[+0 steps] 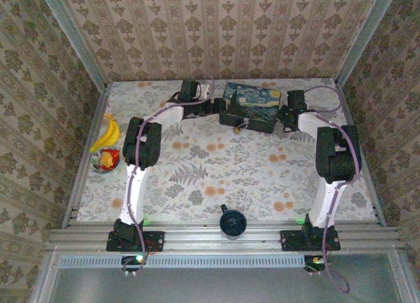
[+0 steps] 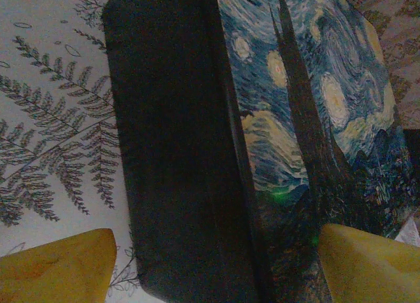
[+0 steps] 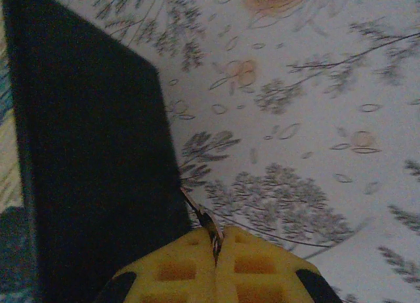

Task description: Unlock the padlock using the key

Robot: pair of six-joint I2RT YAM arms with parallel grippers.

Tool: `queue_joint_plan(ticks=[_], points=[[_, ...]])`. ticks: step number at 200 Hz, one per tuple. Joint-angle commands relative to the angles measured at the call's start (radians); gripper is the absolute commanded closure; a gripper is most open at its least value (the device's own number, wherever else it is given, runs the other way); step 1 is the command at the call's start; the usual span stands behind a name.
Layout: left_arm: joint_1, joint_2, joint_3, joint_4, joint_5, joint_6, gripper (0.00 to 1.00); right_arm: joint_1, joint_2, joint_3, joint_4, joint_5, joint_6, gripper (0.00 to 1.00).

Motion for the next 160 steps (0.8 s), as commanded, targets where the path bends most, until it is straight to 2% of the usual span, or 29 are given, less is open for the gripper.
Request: queue_joint_plan(ticks=[1,45,70,122,160], points=[[-0.002,0.008,0.043,-0.004,0.022,-0.002,0.21,0.027,0.032,0.047,-0.032,-0.004,-0.012,1.00],[-0.022,-0.004,0.016,0.057,0.022,-0.005,0.36,0.072,0.079,0.093,-0.009,-0.087,-0.053,1.00],[-0.024,-0.075,-0.118,0.153,-0.001,-0.023,0.44,0.113,0.096,0.122,-0.006,-0.124,-0.090,1.00],[-0.019,-0.260,-0.410,0.336,-0.077,-0.023,0.50,0.215,0.156,0.225,-0.004,-0.198,-0.148,1.00],[-0.012,-0.398,-0.651,0.473,-0.136,-0.073,0.50,0.295,0.186,0.273,-0.014,-0.231,-0.148,1.00]])
